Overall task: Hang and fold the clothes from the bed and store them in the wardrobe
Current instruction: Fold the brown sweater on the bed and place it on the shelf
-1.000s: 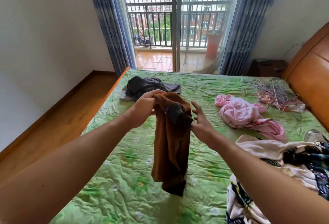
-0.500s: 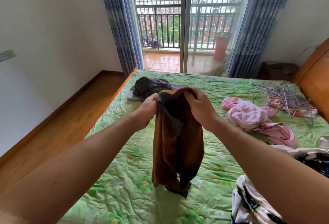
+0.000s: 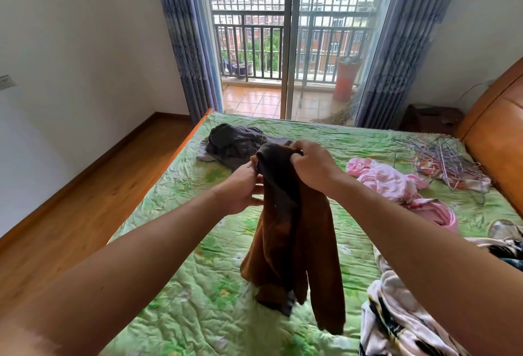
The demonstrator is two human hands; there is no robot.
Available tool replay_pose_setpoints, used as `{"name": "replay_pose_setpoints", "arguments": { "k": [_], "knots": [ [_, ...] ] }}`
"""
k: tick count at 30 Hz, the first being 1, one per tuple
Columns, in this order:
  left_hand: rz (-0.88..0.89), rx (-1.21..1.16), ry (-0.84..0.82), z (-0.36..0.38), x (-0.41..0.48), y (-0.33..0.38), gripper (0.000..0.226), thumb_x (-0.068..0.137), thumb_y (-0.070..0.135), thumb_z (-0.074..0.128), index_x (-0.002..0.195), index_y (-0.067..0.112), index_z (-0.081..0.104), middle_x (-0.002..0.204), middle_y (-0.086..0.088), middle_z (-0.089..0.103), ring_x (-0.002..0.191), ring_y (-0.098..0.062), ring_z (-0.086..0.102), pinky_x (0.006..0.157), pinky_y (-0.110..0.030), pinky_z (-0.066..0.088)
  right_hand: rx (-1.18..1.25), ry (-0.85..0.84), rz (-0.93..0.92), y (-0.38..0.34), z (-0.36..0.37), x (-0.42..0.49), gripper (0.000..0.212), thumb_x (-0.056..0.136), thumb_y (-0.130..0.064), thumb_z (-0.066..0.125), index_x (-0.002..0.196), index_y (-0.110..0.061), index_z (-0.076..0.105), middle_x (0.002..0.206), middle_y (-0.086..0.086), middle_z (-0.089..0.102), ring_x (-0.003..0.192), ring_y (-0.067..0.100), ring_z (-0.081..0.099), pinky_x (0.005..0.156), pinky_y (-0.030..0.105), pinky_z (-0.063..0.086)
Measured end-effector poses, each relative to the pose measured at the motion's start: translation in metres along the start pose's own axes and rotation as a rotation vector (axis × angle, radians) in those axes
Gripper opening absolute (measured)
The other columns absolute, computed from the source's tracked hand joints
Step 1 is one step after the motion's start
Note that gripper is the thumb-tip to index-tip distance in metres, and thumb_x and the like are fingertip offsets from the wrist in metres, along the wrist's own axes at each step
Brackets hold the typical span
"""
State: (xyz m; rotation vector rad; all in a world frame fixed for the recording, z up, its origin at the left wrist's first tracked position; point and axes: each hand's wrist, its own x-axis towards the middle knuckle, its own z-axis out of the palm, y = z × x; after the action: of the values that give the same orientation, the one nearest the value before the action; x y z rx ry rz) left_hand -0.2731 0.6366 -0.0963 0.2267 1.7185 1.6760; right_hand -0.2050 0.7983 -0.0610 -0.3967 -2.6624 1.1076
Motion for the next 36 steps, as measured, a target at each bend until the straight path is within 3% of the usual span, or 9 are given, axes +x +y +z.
{"name": "replay_pose_setpoints", "arguments": {
  "k": [6, 9, 11, 15, 20, 25, 28, 32, 36],
  "knots": [
    [-0.007, -0.135, -0.042, 0.001, 0.000, -0.004, 0.036, 0.107, 0.032, 0.040, 0.109, 0.012, 0.070, 0.100, -0.011, 0.076, 0.085, -0.022, 0.073, 0.072, -0.035, 0.061, -0.023, -0.051, -0.083, 0.005, 0.000, -0.004, 0.015, 0.085, -0.047, 0.071, 0.079, -0.034, 0.067, 0.074, -0.013, 0.067, 0.069, 0.004, 0.063, 0.056, 0.019, 0.038],
    [-0.029, -0.116, -0.077, 0.002, -0.001, -0.007, 0.040, 0.106, 0.032, 0.041, 0.124, 0.006, 0.064, 0.115, -0.017, 0.072, 0.101, -0.030, 0.069, 0.095, -0.046, 0.054, -0.003, 0.080, -0.130, 0.002, -0.001, -0.001, 0.011, 0.091, -0.040, 0.069, 0.093, -0.031, 0.075, 0.074, -0.018, 0.065, 0.073, 0.008, 0.062, 0.060, 0.017, 0.038],
    [-0.044, -0.077, -0.110, 0.005, -0.005, -0.010, 0.048, 0.105, 0.042, 0.042, 0.132, 0.006, 0.059, 0.119, -0.015, 0.069, 0.106, -0.033, 0.064, 0.101, -0.050, 0.049, 0.036, 0.177, -0.135, -0.003, -0.006, 0.003, 0.017, 0.093, -0.036, 0.066, 0.097, -0.024, 0.076, 0.078, -0.010, 0.069, 0.078, 0.014, 0.064, 0.064, 0.022, 0.043],
    [0.022, -0.016, -0.147, 0.004, -0.012, -0.018, 0.068, 0.092, 0.073, 0.040, 0.126, 0.016, 0.054, 0.097, -0.006, 0.058, 0.087, -0.020, 0.060, 0.083, -0.043, 0.054, 0.040, 0.232, -0.145, -0.017, -0.022, 0.010, 0.018, 0.095, -0.029, 0.063, 0.096, -0.017, 0.077, 0.087, 0.001, 0.074, 0.084, 0.021, 0.067, 0.075, 0.032, 0.051],
    [0.327, 0.351, -0.104, 0.014, -0.012, -0.040, 0.084, 0.069, 0.045, 0.085, 0.133, 0.029, 0.032, 0.116, -0.002, 0.063, 0.098, -0.008, 0.068, 0.085, -0.036, 0.060, -0.022, 0.232, -0.166, -0.030, -0.030, 0.014, 0.018, 0.095, -0.028, 0.061, 0.099, -0.018, 0.076, 0.090, 0.003, 0.073, 0.085, 0.022, 0.067, 0.072, 0.029, 0.051],
    [0.373, 0.430, 0.160, 0.026, 0.001, -0.040, 0.030, 0.068, 0.015, 0.065, 0.096, 0.025, 0.063, 0.089, 0.001, 0.071, 0.089, -0.023, 0.066, 0.072, -0.034, 0.055, -0.039, 0.218, -0.173, -0.034, -0.032, 0.012, 0.020, 0.095, -0.028, 0.059, 0.100, -0.018, 0.074, 0.094, 0.004, 0.072, 0.088, 0.022, 0.065, 0.074, 0.031, 0.049],
    [0.341, 0.531, 0.130, 0.004, 0.007, -0.040, 0.029, 0.067, 0.002, 0.059, 0.094, 0.011, 0.066, 0.090, -0.012, 0.072, 0.090, -0.030, 0.067, 0.077, -0.043, 0.055, -0.015, 0.254, -0.158, -0.022, -0.046, 0.011, 0.022, 0.096, -0.028, 0.058, 0.107, -0.018, 0.075, 0.099, 0.002, 0.073, 0.091, 0.020, 0.065, 0.069, 0.022, 0.045],
    [0.313, 0.670, 0.106, -0.025, 0.005, -0.045, 0.023, 0.060, 0.010, 0.055, 0.081, 0.016, 0.063, 0.079, -0.004, 0.066, 0.077, -0.019, 0.059, 0.066, -0.031, 0.047, -0.011, 0.320, -0.137, -0.004, -0.060, 0.011, 0.021, 0.096, -0.030, 0.059, 0.106, -0.021, 0.075, 0.098, -0.002, 0.073, 0.093, 0.019, 0.064, 0.077, 0.026, 0.042],
    [0.381, 0.688, 0.286, -0.050, 0.010, -0.046, 0.013, 0.080, 0.007, 0.059, 0.091, 0.013, 0.060, 0.081, -0.006, 0.065, 0.077, -0.023, 0.061, 0.068, -0.036, 0.048, -0.059, 0.381, -0.129, 0.007, -0.065, 0.013, 0.026, 0.097, -0.033, 0.057, 0.109, -0.019, 0.075, 0.104, 0.002, 0.075, 0.096, 0.023, 0.066, 0.083, 0.030, 0.046]
  ]
}}
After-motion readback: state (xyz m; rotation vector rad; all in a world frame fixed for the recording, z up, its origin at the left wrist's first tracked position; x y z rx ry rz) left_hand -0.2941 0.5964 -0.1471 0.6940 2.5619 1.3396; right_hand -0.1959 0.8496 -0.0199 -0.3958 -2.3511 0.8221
